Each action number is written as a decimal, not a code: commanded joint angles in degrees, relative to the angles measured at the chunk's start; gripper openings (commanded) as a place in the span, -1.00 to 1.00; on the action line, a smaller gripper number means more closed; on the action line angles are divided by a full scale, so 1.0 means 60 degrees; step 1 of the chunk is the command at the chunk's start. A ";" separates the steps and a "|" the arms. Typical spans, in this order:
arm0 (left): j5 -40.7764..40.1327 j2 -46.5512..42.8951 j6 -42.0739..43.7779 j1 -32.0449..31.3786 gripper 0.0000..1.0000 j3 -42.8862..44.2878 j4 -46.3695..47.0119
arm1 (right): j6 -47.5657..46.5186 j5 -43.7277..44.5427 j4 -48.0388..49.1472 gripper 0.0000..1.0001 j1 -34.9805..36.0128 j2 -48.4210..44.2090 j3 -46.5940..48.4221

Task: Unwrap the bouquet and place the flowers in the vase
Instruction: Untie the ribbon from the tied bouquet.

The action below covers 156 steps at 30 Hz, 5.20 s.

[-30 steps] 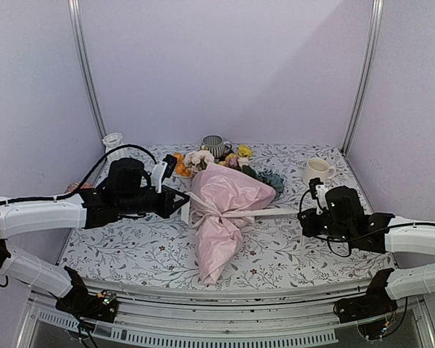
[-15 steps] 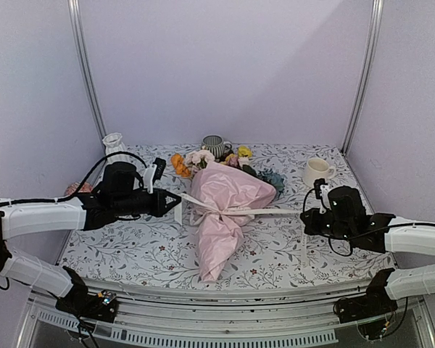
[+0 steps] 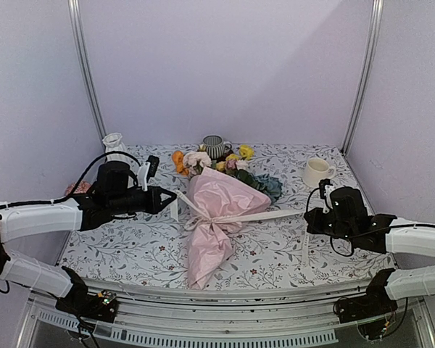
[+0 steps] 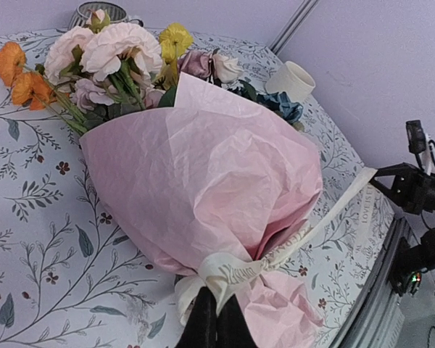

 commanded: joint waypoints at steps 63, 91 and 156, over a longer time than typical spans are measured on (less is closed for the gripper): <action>0.1796 0.3236 0.2025 -0.1917 -1.00 0.6860 -0.1717 | -0.0701 -0.2063 0.1644 -0.92 -0.0162 0.1123 0.0150; 0.2126 0.3218 0.1448 -0.2133 -1.00 0.5141 -0.0640 | -0.4518 -0.5417 0.3832 0.19 0.1251 0.2464 0.1950; 0.0863 -0.0131 0.1438 -0.1738 -1.00 0.3462 -0.1174 | -0.3961 -0.4585 0.6244 0.36 0.1949 0.5443 0.2420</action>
